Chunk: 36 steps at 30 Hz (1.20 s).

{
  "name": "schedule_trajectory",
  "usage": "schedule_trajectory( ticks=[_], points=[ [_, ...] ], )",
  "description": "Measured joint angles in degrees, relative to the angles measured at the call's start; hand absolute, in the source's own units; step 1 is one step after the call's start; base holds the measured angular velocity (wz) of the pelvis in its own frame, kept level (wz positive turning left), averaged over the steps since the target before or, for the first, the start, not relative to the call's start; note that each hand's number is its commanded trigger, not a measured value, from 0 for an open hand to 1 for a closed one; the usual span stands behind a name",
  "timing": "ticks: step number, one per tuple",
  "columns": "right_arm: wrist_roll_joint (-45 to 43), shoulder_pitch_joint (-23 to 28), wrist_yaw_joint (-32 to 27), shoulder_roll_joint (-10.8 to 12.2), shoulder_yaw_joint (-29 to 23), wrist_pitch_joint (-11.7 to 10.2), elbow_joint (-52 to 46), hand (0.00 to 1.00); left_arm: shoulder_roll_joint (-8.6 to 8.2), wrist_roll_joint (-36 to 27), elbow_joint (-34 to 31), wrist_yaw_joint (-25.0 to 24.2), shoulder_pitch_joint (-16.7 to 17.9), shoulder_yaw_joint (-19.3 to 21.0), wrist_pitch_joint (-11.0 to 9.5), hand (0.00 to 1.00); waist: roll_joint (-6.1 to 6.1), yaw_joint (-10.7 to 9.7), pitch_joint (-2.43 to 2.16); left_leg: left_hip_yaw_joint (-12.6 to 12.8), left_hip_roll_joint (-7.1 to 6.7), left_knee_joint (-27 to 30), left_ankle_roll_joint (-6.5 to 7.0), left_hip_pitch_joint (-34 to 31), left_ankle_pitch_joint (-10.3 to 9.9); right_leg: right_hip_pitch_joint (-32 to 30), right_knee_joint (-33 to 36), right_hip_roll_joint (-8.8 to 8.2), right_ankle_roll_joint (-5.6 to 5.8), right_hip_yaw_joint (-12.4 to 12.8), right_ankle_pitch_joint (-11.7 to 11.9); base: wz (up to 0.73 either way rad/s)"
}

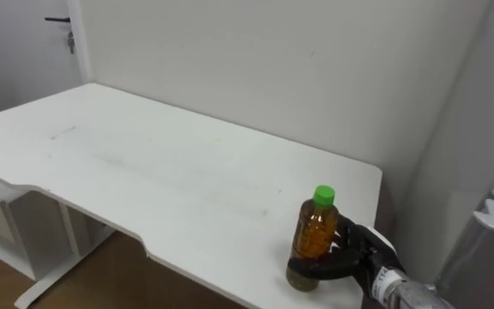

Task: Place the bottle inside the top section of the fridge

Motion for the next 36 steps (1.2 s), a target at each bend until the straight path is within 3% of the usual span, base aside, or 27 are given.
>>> schedule_trajectory(
  ticks=[18,23,36],
  points=[
    [5.5,-0.5,-3.2,-0.1,-0.7,0.0,0.0,0.0,0.45,0.0,0.0,-0.6,1.1,-0.7,-0.1,0.0,-0.1,0.2,-0.11,-0.8,-0.11,1.9,0.0,-3.4,0.1,-1.3,0.1,-0.06,0.02,-2.2,0.0,0.05],
    [10.4,-0.7,-5.1,-0.1,-0.6,0.0,0.0,0.0,0.88,0.0,0.1,-0.6,1.0,-2.0,-0.1,0.0,0.39,0.3,0.21,-0.8,-0.14,2.7,0.01,-4.4,0.1,-1.9,0.1,-0.08,0.01,-2.1,0.0,0.0],
    [12.1,-0.7,-7.1,-0.1,-0.6,-1.8,0.0,0.0,0.77,-0.2,0.4,0.6,1.1,-2.3,-1.2,0.0,1.31,0.3,0.22,-0.7,-0.18,2.8,0.05,-5.8,0.2,-3.6,0.3,-0.16,-0.02,-1.8,0.0,0.0]
  ],
)
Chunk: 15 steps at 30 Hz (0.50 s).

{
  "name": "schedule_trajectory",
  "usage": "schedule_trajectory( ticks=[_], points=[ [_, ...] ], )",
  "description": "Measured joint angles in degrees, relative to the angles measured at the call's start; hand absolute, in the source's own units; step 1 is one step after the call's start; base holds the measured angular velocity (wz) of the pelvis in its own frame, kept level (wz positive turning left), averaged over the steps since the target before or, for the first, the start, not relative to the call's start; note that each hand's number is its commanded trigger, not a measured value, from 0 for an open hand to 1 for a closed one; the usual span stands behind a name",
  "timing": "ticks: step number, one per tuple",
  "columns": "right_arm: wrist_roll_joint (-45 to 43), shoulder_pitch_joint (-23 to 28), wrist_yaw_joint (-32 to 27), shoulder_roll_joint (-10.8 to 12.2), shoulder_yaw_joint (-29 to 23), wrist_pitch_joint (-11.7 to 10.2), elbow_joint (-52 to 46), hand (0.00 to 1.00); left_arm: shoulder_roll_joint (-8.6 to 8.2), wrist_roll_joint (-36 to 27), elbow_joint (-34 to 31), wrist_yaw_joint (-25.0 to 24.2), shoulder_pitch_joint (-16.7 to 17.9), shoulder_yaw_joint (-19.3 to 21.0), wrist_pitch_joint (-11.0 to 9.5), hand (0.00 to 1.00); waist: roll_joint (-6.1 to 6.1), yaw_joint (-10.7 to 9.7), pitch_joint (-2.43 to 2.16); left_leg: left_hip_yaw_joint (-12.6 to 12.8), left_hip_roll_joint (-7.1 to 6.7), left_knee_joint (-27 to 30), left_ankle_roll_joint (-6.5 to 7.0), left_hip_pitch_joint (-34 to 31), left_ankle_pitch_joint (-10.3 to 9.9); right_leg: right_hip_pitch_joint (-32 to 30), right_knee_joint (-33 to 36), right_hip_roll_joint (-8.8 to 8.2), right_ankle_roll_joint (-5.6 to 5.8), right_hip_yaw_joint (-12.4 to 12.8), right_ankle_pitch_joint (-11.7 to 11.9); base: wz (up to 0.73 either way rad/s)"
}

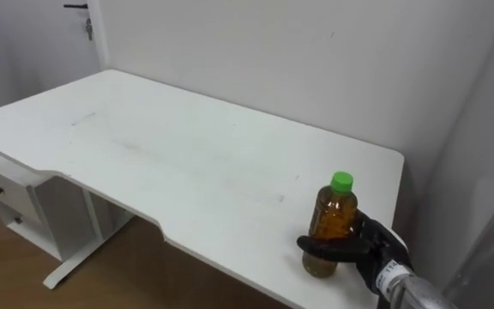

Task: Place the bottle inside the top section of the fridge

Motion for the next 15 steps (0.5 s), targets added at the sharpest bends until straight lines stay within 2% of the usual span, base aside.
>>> schedule_trajectory(
  ticks=[11,15],
  points=[
    [-0.2,0.0,-2.3,0.0,-0.4,-1.5,0.0,0.0,-0.31,-4.2,0.0,0.6,0.2,-0.4,-0.6,0.0,0.83,0.0,0.54,-0.2,-0.1,-0.2,0.03,-0.3,0.0,-0.2,0.0,-0.06,0.0,-0.2,0.0,0.0],
    [-0.8,0.0,-2.4,0.0,-0.6,-2.4,0.0,0.0,-0.54,-5.7,-0.2,1.1,0.5,-0.5,-0.7,0.0,0.92,-0.1,0.46,-0.3,-0.17,0.0,0.04,-1.2,0.1,-1.0,0.1,-0.07,0.0,-0.3,0.0,0.0]
  ],
)
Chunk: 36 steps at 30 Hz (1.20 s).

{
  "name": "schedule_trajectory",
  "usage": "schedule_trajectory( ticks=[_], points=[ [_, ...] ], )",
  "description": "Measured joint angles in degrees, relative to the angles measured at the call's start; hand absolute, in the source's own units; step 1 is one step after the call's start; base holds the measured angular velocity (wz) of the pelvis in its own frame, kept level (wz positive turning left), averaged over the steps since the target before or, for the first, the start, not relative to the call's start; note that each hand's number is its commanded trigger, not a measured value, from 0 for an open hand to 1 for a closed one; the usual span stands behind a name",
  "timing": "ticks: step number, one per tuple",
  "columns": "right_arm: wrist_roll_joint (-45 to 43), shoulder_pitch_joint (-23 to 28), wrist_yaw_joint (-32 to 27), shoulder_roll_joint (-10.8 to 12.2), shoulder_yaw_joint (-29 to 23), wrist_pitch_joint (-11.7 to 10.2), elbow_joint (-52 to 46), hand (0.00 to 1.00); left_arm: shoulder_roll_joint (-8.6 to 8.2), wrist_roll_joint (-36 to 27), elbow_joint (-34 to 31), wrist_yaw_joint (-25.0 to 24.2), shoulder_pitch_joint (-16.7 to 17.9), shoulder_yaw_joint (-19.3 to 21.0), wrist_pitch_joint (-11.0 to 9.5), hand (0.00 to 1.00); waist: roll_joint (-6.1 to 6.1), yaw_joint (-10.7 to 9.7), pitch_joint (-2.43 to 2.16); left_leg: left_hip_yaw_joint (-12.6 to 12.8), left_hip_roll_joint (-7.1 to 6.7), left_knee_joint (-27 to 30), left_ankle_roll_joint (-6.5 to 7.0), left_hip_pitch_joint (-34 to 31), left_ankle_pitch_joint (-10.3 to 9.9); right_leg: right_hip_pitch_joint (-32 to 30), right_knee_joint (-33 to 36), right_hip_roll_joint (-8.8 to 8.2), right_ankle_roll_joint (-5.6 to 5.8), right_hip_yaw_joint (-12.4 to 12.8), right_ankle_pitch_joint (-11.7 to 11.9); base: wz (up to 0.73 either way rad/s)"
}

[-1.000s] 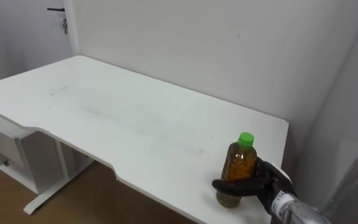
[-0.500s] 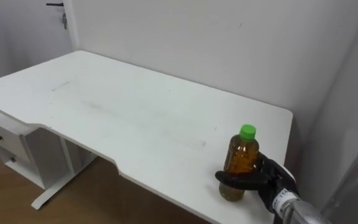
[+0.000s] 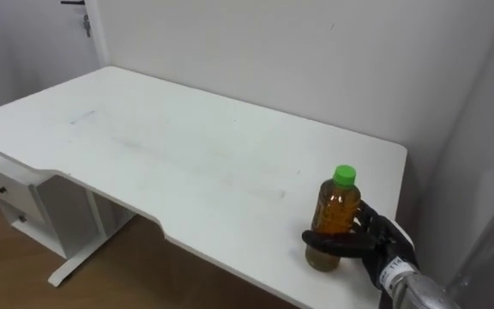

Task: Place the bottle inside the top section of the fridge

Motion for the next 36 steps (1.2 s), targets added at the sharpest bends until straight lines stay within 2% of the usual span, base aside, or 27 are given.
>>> schedule_trajectory(
  ticks=[13,21,24,29,36],
  points=[
    [0.2,-0.1,-5.3,0.1,0.0,-3.3,0.0,0.0,0.05,-5.4,-0.1,1.8,0.0,-2.7,-1.6,0.0,0.33,0.2,-0.05,-0.7,-0.4,0.8,0.35,-2.9,0.8,-2.9,1.5,-0.67,-0.02,-0.7,0.0,0.02],
    [0.0,-0.2,-7.6,0.4,0.6,-4.1,0.0,0.0,0.17,-7.7,-0.1,2.6,0.1,-2.8,-2.6,0.0,0.43,0.5,0.0,-0.7,-0.33,0.7,0.41,-3.2,1.0,-3.4,1.8,-0.79,-0.03,-0.6,0.0,0.0],
    [-0.1,-0.6,-8.5,1.1,0.7,-4.6,0.2,0.0,0.18,-8.1,-0.1,2.8,0.0,-3.3,-2.9,0.0,0.43,0.9,0.0,-0.6,-0.35,0.5,0.36,-3.2,1.0,-3.7,1.8,-0.74,-0.04,-0.2,0.0,-0.06],
    [-0.1,-1.9,-8.8,1.5,0.7,-5.8,2.1,0.0,0.18,-9.0,0.0,2.9,0.0,-4.1,-4.1,0.0,0.43,1.9,0.03,-0.7,-0.36,-0.1,0.23,-3.2,1.3,-4.1,1.8,-0.73,-0.11,0.0,0.1,-0.03],
    [-0.7,-2.9,-8.8,2.2,0.8,-6.5,3.0,0.0,0.19,-9.2,0.1,2.9,0.1,-4.1,-4.8,0.0,0.31,2.1,0.19,-0.8,-0.36,-0.4,0.2,-3.4,1.4,-4.3,1.8,-0.76,-0.1,-0.2,0.1,0.0]
  ],
)
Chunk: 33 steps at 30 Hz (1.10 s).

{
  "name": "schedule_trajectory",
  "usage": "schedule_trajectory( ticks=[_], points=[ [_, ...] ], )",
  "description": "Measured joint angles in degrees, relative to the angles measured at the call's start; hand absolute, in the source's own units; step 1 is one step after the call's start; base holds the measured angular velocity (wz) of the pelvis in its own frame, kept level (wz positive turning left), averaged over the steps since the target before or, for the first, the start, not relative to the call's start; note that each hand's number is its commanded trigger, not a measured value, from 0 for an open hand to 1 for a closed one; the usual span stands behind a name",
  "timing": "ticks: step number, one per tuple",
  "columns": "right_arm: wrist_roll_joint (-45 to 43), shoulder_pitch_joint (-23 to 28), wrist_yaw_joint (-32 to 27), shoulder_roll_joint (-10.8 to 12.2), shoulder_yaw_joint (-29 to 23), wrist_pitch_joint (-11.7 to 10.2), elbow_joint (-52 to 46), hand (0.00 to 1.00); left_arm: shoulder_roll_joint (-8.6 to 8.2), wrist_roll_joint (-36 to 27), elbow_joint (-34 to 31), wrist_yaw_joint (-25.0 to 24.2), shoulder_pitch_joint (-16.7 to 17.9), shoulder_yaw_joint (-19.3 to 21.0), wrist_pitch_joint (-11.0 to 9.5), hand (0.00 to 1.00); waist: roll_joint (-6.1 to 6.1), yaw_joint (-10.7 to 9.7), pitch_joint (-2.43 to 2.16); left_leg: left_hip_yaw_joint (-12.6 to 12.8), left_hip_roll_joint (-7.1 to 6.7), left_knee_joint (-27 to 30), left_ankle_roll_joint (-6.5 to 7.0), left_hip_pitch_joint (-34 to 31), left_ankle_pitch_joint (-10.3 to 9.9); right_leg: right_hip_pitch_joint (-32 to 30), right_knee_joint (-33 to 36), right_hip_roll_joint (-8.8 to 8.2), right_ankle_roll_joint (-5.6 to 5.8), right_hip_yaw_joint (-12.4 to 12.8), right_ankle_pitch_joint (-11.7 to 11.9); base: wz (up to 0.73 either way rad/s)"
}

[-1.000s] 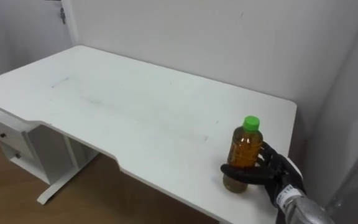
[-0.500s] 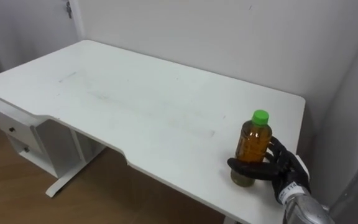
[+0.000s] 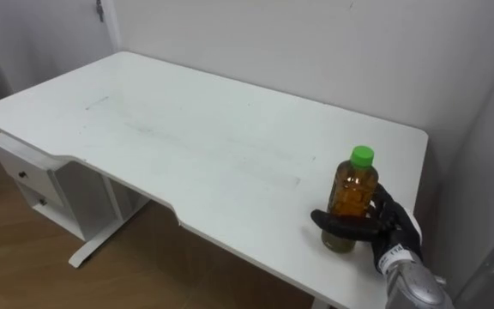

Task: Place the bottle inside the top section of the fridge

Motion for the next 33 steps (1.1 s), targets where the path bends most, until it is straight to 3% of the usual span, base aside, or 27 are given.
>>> schedule_trajectory(
  ticks=[5,11,12,13,33],
  points=[
    [-2.8,0.0,0.0,0.0,0.0,-1.0,0.6,0.0,-0.01,0.0,0.1,-0.1,0.0,0.0,0.1,0.0,-0.18,0.3,0.07,-0.1,-0.02,0.0,-0.01,-0.3,0.0,-0.2,0.0,0.02,0.0,-0.3,0.0,0.01],
    [-8.3,-0.1,0.2,0.0,0.0,-0.5,0.6,0.0,-0.06,0.3,1.1,-0.3,0.0,0.3,0.3,0.0,-0.63,1.1,0.01,-0.2,-0.06,-0.3,0.0,-0.3,0.0,-0.2,0.0,0.0,0.0,-0.5,0.0,0.0],
    [-8.2,-0.3,0.2,0.0,0.0,-0.3,0.6,0.28,-0.04,0.3,1.5,-0.4,0.0,0.3,0.3,0.0,-0.73,1.3,0.01,-0.1,-0.06,-0.3,0.02,-0.3,0.1,-0.2,0.0,-0.02,0.0,-0.5,0.0,0.04],
    [-8.1,-0.9,0.2,0.0,0.0,0.4,0.7,1.0,-0.04,0.3,2.1,-0.5,0.0,0.2,0.3,0.0,-0.79,1.3,0.03,-0.1,-0.05,-0.4,0.04,-0.3,0.1,-0.2,-0.1,-0.03,0.0,-0.4,0.0,0.03],
    [-6.0,-2.8,0.0,0.1,0.1,1.5,0.7,1.0,0.41,0.4,2.1,-1.8,0.2,0.3,0.7,0.0,-1.83,1.5,0.18,-0.5,-0.13,-0.4,0.04,-0.2,0.6,0.0,-0.1,-0.19,0.0,-0.8,0.0,0.01]
  ],
)
